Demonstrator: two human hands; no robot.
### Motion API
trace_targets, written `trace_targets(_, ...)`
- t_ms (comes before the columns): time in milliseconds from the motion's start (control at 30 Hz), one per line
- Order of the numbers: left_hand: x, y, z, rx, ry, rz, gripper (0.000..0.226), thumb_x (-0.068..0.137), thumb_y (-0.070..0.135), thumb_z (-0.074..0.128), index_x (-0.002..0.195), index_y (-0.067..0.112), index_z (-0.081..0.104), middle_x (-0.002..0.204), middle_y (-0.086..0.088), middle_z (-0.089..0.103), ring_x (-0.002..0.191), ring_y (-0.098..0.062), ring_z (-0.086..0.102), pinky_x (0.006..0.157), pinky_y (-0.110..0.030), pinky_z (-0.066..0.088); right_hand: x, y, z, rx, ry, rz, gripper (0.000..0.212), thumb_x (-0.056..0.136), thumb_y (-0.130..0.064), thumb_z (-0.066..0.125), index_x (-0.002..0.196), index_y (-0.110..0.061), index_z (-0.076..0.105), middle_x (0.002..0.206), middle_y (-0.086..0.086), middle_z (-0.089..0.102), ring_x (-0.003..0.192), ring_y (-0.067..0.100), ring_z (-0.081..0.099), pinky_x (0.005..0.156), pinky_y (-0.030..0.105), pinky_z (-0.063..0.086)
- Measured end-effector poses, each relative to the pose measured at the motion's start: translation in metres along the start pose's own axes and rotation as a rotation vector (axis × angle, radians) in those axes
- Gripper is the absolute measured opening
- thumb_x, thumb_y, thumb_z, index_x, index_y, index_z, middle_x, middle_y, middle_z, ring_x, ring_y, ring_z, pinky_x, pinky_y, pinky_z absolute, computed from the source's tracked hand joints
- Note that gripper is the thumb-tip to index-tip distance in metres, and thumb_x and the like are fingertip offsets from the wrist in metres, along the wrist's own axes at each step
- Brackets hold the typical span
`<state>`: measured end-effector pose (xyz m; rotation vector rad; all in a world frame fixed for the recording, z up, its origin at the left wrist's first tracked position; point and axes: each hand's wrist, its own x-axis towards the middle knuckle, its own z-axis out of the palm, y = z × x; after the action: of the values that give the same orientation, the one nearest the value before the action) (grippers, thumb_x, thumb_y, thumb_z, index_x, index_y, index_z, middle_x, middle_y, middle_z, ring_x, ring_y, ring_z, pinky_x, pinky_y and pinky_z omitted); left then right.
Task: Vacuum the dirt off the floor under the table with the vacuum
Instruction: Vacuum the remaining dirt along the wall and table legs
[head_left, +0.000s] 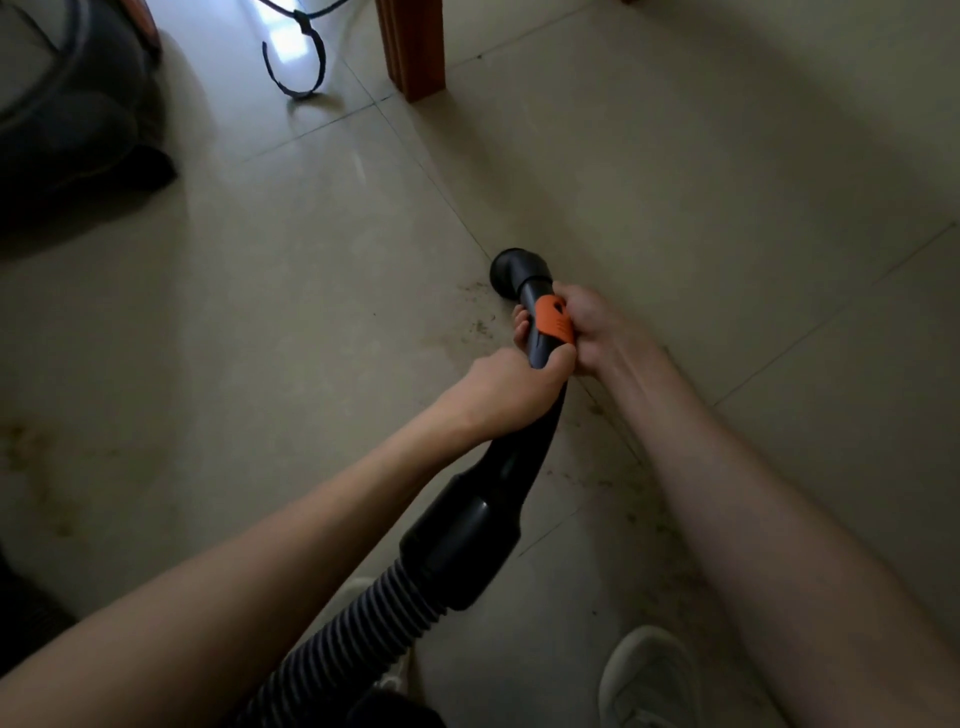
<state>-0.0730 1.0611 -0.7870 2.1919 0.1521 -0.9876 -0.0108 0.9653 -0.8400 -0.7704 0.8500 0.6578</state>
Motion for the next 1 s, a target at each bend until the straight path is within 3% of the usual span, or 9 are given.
trace_targets(167, -0.002, -0.004, -0.003, -0.026, 0.022, 0.002, 0.05, 0.095, 0.054, 0.032, 0.089, 0.01, 0.055, 0.074, -0.006, 0.054, 0.067, -0.022, 0.056, 0.055, -0.026, 0.036, -0.001, 0.003, 0.004, -0.088, 0.049, -0.021, 0.044, 0.103, -0.039, 0.031, 0.089, 0.001, 0.044, 0.066, 0.01, 0.047, 0.052, 0.017, 0.046, 0.037, 0.018, 0.045)
trace_targets(367, -0.011, -0.016, -0.004, -0.031, -0.016, 0.004, 0.051, 0.096, 0.052, 0.03, 0.066, 0.015, 0.045, 0.061, -0.001, 0.047, 0.05, -0.013, 0.044, 0.044, -0.023, 0.028, 0.001, 0.018, 0.011, -0.183, 0.093, -0.058, 0.042, 0.103, -0.039, 0.033, 0.085, -0.002, 0.044, 0.067, 0.009, 0.044, 0.055, 0.016, 0.043, 0.034, 0.017, 0.042)
trace_targets(700, -0.016, -0.018, -0.001, -0.061, -0.03, 0.007, 0.049, 0.097, 0.053, 0.028, 0.065, 0.018, 0.041, 0.06, -0.001, 0.043, 0.048, -0.013, 0.041, 0.044, -0.023, 0.027, -0.007, 0.018, 0.014, -0.391, 0.123, -0.072, 0.03, 0.101, -0.03, 0.036, 0.086, -0.005, 0.041, 0.065, 0.008, 0.045, 0.052, 0.014, 0.045, 0.037, 0.017, 0.042)
trace_targets(900, -0.015, -0.021, 0.0, -0.107, 0.011, -0.016, 0.047, 0.096, 0.053, 0.03, 0.079, 0.013, 0.048, 0.064, -0.002, 0.046, 0.052, -0.014, 0.044, 0.046, -0.024, 0.028, -0.006, 0.019, 0.02, -0.426, 0.083, -0.05, 0.028, 0.101, -0.029, 0.035, 0.091, -0.003, 0.041, 0.064, 0.008, 0.044, 0.053, 0.014, 0.044, 0.036, 0.017, 0.041)
trace_targets(1000, -0.019, -0.023, -0.002, -0.137, 0.029, -0.043, 0.053, 0.095, 0.054, 0.031, 0.096, 0.009, 0.059, 0.066, -0.003, 0.046, 0.053, -0.015, 0.045, 0.046, -0.024, 0.029, -0.003, 0.02, 0.024, -0.427, 0.057, -0.015, 0.03, 0.101, -0.03, 0.035, 0.088, -0.004, 0.041, 0.06, 0.007, 0.045, 0.051, 0.014, 0.044, 0.035, 0.017, 0.041)
